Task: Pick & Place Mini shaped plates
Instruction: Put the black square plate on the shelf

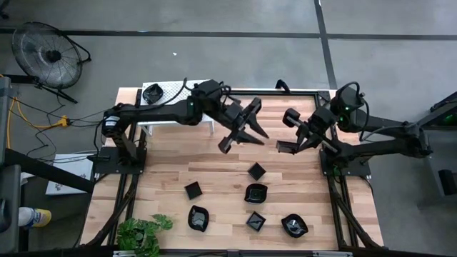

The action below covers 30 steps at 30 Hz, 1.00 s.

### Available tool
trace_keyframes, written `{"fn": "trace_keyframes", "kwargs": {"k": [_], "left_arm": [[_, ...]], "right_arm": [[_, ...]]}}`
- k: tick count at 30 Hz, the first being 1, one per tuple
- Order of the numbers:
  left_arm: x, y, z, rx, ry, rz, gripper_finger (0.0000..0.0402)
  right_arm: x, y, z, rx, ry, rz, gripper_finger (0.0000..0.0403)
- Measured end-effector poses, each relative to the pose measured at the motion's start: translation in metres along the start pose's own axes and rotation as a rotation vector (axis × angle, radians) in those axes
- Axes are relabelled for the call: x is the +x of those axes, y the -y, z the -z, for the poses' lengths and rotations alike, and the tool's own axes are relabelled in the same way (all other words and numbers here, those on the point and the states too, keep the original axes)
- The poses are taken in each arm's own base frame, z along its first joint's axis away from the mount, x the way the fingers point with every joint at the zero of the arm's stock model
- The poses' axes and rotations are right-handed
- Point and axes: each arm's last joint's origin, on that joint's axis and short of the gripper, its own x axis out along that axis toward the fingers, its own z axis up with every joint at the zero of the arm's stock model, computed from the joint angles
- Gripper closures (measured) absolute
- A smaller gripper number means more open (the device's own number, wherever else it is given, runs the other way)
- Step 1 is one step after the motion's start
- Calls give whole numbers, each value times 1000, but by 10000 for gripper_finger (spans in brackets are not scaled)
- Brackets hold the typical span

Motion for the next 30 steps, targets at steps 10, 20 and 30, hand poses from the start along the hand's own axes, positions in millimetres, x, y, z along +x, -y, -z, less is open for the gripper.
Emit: {"fn": "trace_keyframes", "kwargs": {"k": [10, 20, 30], "left_arm": [[9, 3, 10, -25, -20, -20, 305], [8, 3, 9, -51, -20, 5, 305], [13, 12, 10, -59, -25, 66, 305]], "right_arm": [[12, 8, 6, -7, 0, -57, 403], [21, 23, 15, 15, -12, -70, 403], [21, 24, 15, 12, -12, -69, 403]]}}
